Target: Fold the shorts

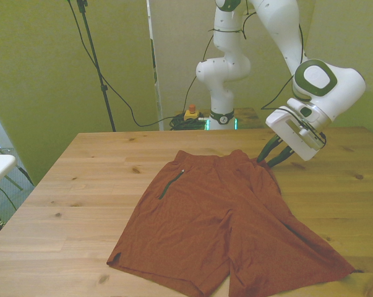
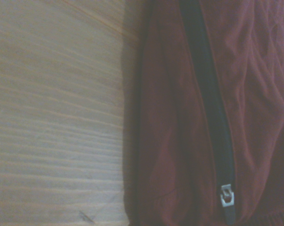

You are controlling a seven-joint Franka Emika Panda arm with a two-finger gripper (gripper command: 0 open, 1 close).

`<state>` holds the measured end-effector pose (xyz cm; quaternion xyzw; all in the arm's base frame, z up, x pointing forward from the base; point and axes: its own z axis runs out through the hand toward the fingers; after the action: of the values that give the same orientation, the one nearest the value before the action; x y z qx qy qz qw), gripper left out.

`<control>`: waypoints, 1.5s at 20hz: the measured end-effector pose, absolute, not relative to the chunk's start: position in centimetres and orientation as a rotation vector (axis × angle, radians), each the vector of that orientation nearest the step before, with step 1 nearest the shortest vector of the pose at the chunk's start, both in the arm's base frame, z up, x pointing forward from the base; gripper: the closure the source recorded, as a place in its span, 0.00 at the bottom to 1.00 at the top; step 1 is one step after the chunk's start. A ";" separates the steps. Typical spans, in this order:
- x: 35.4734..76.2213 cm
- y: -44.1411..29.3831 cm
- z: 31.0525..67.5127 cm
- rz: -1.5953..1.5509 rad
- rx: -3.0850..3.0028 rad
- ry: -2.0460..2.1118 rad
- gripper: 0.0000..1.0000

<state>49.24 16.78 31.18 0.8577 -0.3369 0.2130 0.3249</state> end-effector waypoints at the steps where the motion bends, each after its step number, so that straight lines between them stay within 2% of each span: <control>1: 49.2 16.8 31.2 0.558 2.249 -0.884 1.00; 11: 49.3 17.2 33.0 0.572 2.287 -0.938 1.00; 19: 47.6 14.6 40.4 0.550 2.418 -1.043 1.00; 30: 47.0 -0.1 49.4 0.478 2.600 -1.343 1.00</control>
<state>47.02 -0.15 49.43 0.8735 -0.4511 0.1605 0.0884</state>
